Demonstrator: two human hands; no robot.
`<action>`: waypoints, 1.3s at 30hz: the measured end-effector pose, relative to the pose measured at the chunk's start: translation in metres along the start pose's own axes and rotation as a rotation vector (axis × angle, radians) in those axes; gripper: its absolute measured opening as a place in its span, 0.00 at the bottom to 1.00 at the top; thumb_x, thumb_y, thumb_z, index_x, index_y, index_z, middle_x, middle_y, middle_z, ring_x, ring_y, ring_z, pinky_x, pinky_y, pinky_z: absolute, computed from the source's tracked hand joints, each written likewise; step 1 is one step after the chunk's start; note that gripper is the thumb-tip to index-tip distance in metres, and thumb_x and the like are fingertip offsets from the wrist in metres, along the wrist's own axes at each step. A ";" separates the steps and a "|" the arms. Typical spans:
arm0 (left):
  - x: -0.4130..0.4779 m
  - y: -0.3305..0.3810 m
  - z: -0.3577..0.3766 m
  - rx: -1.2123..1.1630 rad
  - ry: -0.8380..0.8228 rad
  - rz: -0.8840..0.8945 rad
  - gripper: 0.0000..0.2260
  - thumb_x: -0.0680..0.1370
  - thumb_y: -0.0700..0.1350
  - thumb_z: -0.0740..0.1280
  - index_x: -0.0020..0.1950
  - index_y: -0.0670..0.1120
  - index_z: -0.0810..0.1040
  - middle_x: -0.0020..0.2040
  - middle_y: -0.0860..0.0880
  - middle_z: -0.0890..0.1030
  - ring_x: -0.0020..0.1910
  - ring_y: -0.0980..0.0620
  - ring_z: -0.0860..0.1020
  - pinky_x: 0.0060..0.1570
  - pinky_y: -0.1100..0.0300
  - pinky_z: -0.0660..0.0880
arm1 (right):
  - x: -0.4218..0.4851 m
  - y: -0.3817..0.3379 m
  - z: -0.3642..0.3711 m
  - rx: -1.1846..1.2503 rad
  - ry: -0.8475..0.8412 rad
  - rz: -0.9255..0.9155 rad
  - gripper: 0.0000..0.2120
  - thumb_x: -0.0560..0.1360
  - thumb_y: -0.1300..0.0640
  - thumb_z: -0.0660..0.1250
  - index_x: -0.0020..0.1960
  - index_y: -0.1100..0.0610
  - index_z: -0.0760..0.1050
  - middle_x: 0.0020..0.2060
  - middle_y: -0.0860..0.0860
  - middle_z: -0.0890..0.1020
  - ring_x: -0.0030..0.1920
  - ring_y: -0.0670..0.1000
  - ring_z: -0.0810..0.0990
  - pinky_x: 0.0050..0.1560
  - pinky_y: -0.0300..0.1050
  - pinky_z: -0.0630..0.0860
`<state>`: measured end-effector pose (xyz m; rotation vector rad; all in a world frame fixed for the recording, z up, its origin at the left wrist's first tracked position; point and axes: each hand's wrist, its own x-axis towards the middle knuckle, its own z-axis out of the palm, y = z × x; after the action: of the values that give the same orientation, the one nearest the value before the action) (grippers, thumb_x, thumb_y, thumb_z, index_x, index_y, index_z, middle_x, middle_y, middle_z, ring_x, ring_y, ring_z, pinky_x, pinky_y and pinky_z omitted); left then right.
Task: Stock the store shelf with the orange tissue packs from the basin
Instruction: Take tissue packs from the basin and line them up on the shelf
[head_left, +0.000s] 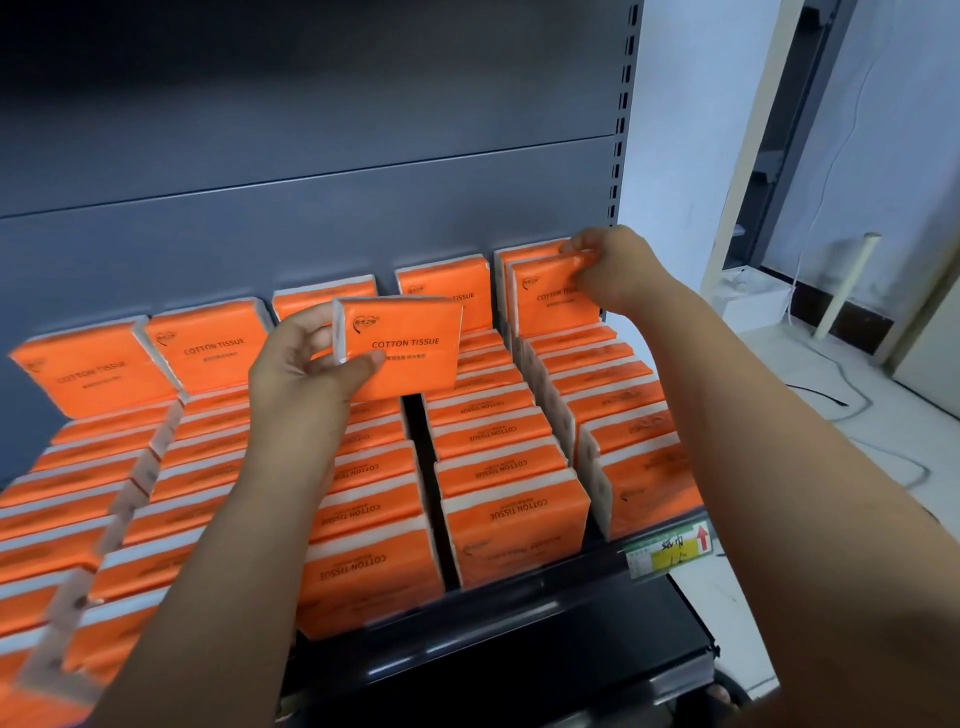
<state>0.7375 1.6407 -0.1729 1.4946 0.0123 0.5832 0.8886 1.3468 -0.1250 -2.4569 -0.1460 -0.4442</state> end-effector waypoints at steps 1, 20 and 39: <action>0.000 0.000 0.001 -0.004 0.001 -0.002 0.22 0.73 0.33 0.76 0.64 0.50 0.81 0.61 0.44 0.84 0.58 0.42 0.84 0.61 0.41 0.80 | 0.001 0.000 0.001 -0.009 0.011 0.009 0.20 0.76 0.68 0.63 0.64 0.53 0.80 0.62 0.57 0.77 0.57 0.60 0.80 0.55 0.52 0.80; 0.025 0.022 0.024 -0.118 0.094 -0.072 0.19 0.73 0.32 0.76 0.62 0.45 0.81 0.51 0.46 0.88 0.49 0.49 0.87 0.45 0.62 0.81 | -0.041 -0.143 -0.007 0.429 -0.234 0.151 0.15 0.75 0.54 0.73 0.57 0.63 0.82 0.48 0.59 0.86 0.44 0.56 0.88 0.50 0.49 0.84; 0.047 -0.003 0.052 0.032 -0.106 -0.354 0.14 0.79 0.42 0.72 0.64 0.51 0.79 0.58 0.50 0.83 0.55 0.53 0.80 0.61 0.54 0.77 | -0.045 -0.136 0.014 0.177 -0.198 0.163 0.10 0.81 0.58 0.62 0.41 0.58 0.67 0.35 0.52 0.70 0.39 0.52 0.72 0.35 0.43 0.67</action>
<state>0.7975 1.6096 -0.1540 1.5080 0.2007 0.2189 0.8219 1.4640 -0.0739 -2.3122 -0.0634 -0.1114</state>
